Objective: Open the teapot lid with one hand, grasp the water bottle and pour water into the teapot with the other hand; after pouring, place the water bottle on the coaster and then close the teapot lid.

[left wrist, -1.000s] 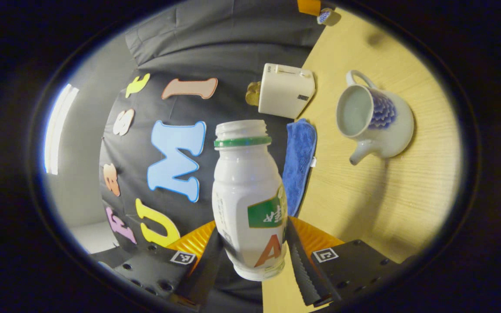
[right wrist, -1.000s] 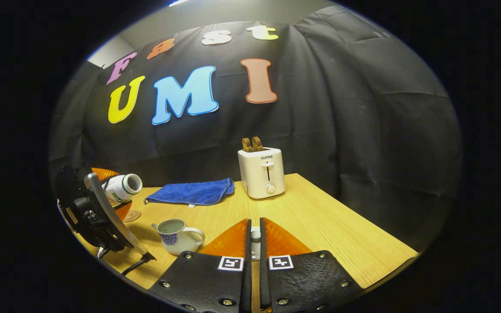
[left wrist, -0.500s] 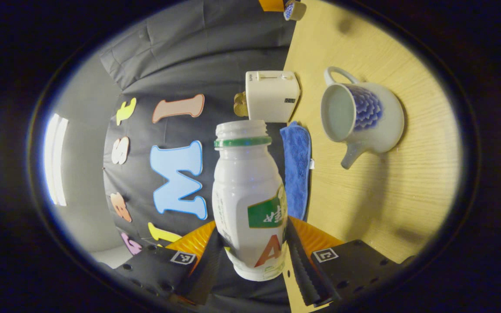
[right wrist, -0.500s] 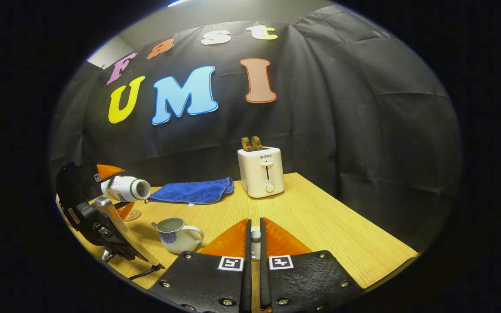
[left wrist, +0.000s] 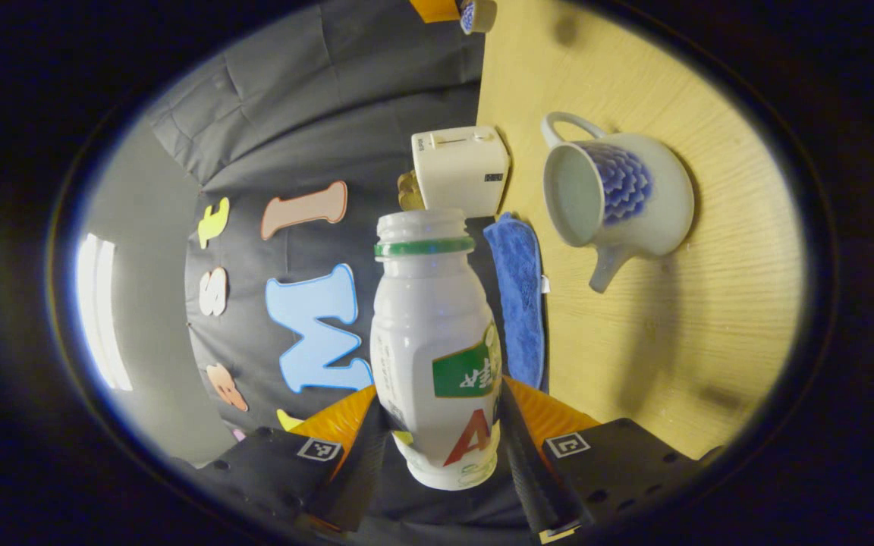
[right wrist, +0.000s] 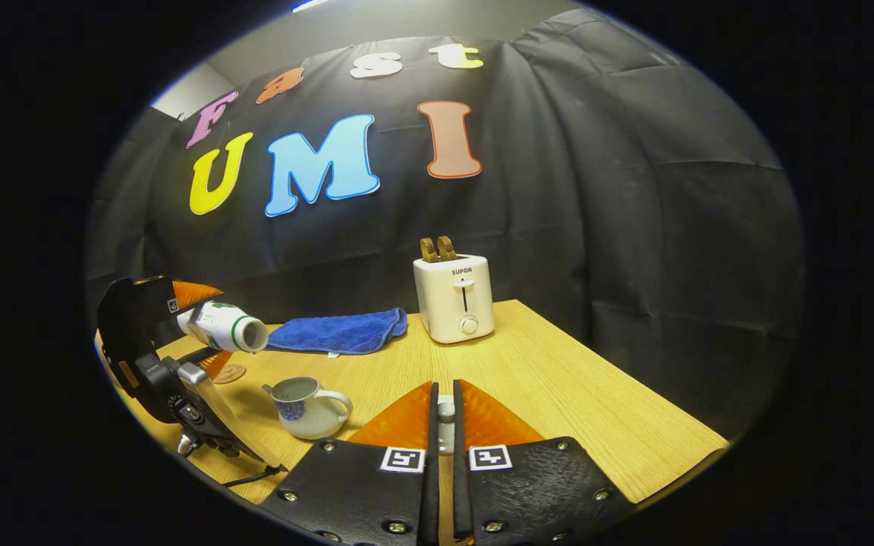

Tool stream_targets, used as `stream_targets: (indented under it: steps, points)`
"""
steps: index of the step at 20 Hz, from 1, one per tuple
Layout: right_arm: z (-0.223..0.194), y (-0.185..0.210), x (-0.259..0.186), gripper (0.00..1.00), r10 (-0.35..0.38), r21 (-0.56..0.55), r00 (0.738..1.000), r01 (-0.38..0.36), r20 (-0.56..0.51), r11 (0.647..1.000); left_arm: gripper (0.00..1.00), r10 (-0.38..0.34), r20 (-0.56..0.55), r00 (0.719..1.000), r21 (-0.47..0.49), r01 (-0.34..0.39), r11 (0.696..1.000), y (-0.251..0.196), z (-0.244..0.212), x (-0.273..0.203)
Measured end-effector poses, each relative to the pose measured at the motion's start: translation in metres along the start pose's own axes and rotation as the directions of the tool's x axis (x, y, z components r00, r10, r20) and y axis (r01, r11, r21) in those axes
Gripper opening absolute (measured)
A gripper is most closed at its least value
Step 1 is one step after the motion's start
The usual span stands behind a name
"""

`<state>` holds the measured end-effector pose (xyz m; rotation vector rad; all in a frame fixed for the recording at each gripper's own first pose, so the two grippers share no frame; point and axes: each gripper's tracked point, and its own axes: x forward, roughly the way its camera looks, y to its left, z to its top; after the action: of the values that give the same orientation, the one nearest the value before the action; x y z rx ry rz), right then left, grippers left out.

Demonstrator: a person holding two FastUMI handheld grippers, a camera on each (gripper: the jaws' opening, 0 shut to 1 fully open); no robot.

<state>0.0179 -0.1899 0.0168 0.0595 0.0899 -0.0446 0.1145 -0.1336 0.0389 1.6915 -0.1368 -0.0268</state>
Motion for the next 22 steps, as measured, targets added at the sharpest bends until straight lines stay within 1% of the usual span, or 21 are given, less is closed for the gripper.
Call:
stream_targets:
  steps: [7, 9, 10, 11, 12, 13, 16, 17, 18, 22]
  points:
    - [-0.001, -0.002, -0.001, 0.07, 0.002, -0.007, 1.0, -0.002, 0.0, 1.0, 0.89, 0.007, 0.014, 1.0, 0.057, -0.008, 0.998, 0.001, 0.005, 0.006]
    - [-0.002, -0.002, 0.0, 0.07, 0.002, -0.006, 1.0, -0.002, 0.0, 1.0, 0.89, 0.004, 0.012, 1.0, 0.061, -0.005, 0.998, 0.002, 0.003, 0.006]
    - [-0.003, -0.002, 0.0, 0.07, 0.003, -0.005, 1.0, -0.003, -0.002, 1.0, 0.83, 0.004, 0.011, 1.0, 0.065, -0.005, 0.998, 0.002, 0.003, 0.007]
    - [-0.003, -0.002, -0.001, 0.07, 0.004, -0.006, 1.0, -0.004, -0.003, 1.0, 0.83, 0.004, 0.011, 1.0, 0.071, -0.005, 0.997, 0.002, 0.002, 0.007]
    - [-0.003, -0.002, 0.0, 0.07, 0.006, -0.006, 1.0, -0.006, -0.004, 1.0, 0.89, 0.005, 0.011, 1.0, 0.077, -0.006, 0.997, 0.002, 0.002, 0.008]
    - [-0.003, -0.001, 0.0, 0.07, 0.007, -0.007, 1.0, -0.007, -0.005, 1.0, 0.83, 0.005, 0.011, 1.0, 0.081, -0.006, 0.997, 0.002, 0.002, 0.01]
    - [-0.003, -0.002, 0.001, 0.07, 0.007, -0.008, 1.0, -0.007, -0.003, 1.0, 0.83, 0.004, 0.012, 1.0, 0.093, -0.005, 0.996, 0.003, 0.002, 0.012]
    - [-0.003, -0.001, 0.001, 0.07, 0.008, -0.008, 1.0, -0.008, -0.003, 1.0, 0.89, 0.003, 0.012, 1.0, 0.095, -0.004, 0.995, 0.003, 0.002, 0.013]
    - [-0.004, -0.001, 0.001, 0.07, 0.009, -0.008, 1.0, -0.009, -0.004, 1.0, 0.83, 0.003, 0.011, 1.0, 0.098, -0.004, 0.995, 0.002, 0.001, 0.013]
    - [-0.004, -0.001, 0.001, 0.07, 0.012, -0.012, 1.0, -0.012, -0.007, 1.0, 0.82, 0.0, 0.01, 1.0, 0.113, -0.001, 0.994, 0.002, 0.001, 0.016]
